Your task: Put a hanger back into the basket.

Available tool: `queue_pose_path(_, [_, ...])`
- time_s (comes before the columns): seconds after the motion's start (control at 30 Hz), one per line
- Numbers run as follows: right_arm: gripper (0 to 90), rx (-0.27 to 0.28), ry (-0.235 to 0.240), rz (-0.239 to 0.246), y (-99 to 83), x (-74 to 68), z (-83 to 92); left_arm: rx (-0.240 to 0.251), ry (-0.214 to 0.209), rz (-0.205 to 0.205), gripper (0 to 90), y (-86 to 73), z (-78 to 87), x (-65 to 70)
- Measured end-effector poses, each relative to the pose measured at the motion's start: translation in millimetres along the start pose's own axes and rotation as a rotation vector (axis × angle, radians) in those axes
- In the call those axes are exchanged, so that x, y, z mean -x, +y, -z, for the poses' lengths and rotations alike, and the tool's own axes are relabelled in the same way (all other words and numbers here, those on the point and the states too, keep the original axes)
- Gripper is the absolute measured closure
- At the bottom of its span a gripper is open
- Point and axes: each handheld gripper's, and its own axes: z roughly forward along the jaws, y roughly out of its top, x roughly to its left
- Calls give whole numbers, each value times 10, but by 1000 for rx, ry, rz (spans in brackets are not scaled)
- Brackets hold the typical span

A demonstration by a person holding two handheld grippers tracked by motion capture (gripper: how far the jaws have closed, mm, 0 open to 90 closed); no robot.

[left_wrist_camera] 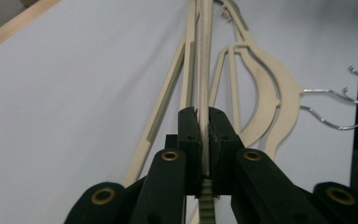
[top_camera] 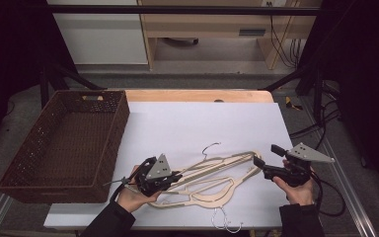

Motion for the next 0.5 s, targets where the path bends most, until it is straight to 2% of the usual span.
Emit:
queue_pose_path(0.07, [183,-2,3,-1,-1,-5,-1,7,0,2,852,4,29,-5])
queue_pose_path(0.23, [177,-6,4,-1,-4,-17,-11,50,42,29,853,37,188,-22])
queue_pose_path(0.43, [168,-2,1,3,-5,-16,-6,88,71,57,853,55,336,-63])
queue_pose_path(0.5, [160,-3,1,1,-5,-19,-7,105,84,73,853,61,433,-90])
